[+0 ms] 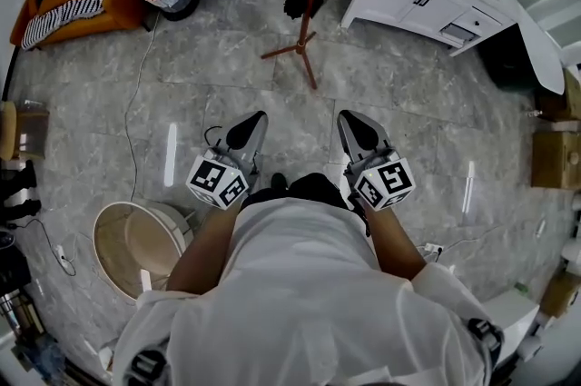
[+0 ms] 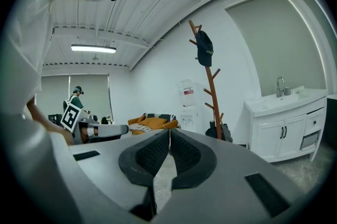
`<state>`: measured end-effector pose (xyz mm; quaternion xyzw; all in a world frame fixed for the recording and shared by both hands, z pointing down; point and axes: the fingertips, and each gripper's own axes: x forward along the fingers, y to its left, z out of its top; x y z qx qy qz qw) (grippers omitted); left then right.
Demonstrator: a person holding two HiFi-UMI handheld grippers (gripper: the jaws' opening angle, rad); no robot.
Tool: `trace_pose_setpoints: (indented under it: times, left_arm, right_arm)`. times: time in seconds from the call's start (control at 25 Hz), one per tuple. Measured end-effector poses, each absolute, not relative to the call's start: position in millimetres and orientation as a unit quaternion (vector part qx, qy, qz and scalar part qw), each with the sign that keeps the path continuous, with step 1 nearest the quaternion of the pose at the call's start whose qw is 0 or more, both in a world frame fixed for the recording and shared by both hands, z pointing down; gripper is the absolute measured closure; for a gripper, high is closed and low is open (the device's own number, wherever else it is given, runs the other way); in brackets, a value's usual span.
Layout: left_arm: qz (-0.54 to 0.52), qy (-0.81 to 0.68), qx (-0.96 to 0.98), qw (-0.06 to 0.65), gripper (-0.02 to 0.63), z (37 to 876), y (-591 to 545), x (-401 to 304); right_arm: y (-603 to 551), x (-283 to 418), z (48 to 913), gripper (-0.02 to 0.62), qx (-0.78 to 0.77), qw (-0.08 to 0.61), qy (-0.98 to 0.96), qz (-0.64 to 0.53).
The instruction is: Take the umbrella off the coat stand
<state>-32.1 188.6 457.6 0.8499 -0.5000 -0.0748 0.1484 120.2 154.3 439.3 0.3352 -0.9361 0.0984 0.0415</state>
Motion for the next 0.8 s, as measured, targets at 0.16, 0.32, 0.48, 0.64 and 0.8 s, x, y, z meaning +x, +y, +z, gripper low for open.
trace_pose_setpoints:
  times: [0.16, 0.32, 0.48, 0.64, 0.8]
  left_arm:
    - [-0.077, -0.499, 0.849, 0.158, 0.592, 458, 153, -40]
    - [-0.072, -0.503, 0.846, 0.163, 0.592, 467, 111, -43]
    - [-0.072, -0.517, 0.836, 0.171, 0.592, 475, 60, -47]
    - [-0.072, -0.519, 0.836, 0.162, 0.592, 468, 4, -46]
    - [-0.077, -0.526, 0.832, 0.158, 0.592, 457, -50, -46]
  right_arm:
    - [123, 121, 445, 0.578, 0.342, 0.049, -0.932, 0.109]
    - [82, 117, 459, 0.578, 0.333, 0.05, -0.934, 0.124]
    - [30, 115, 465, 0.578, 0.322, 0.048, -0.937, 0.127]
    - [-35, 112, 463, 0.578, 0.315, 0.048, -0.94, 0.122]
    - [-92, 110, 452, 0.578, 0.3, 0.043, -0.945, 0.122]
